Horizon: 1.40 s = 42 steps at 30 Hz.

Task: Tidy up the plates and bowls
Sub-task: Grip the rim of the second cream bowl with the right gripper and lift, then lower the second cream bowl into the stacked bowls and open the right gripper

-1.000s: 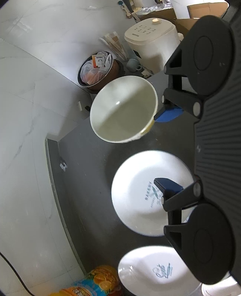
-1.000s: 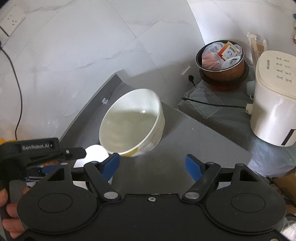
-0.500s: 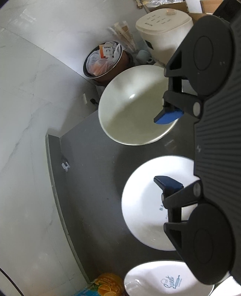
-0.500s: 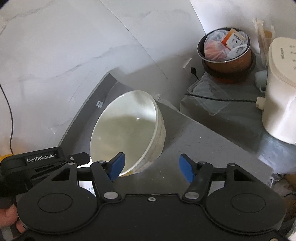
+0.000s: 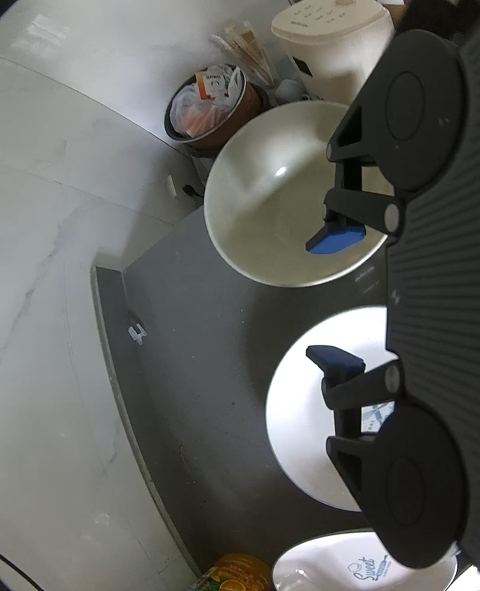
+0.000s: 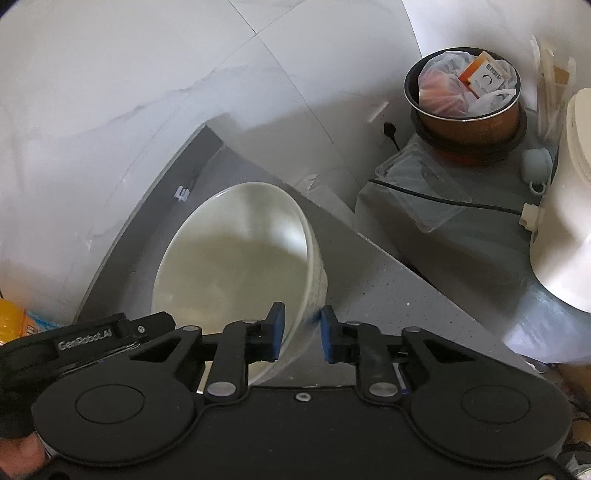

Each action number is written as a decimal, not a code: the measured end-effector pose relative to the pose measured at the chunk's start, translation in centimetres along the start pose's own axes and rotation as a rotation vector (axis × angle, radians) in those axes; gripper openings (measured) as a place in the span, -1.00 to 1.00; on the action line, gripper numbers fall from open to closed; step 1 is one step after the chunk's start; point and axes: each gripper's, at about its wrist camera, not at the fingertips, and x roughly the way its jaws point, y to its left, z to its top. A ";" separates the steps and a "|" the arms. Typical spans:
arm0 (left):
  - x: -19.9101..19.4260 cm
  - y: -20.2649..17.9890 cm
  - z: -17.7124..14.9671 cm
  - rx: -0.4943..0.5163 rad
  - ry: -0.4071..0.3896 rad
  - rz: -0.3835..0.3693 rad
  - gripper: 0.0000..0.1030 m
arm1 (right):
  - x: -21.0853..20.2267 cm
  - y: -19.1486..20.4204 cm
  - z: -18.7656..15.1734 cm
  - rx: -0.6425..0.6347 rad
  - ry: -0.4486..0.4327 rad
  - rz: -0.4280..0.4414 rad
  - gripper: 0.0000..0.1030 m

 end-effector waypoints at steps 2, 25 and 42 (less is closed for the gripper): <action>0.4 0.1 0.1 0.002 0.003 -0.004 -0.06 | -0.1 0.0 0.0 -0.009 0.000 -0.005 -0.64; 0.0 1.7 0.4 -0.106 0.078 -0.073 -0.91 | -5.1 2.4 -0.8 -0.056 -0.052 0.024 -0.67; -8.1 5.7 -2.2 -0.105 0.020 -0.130 -0.91 | -11.5 6.4 -7.0 -0.076 -0.100 0.042 -0.66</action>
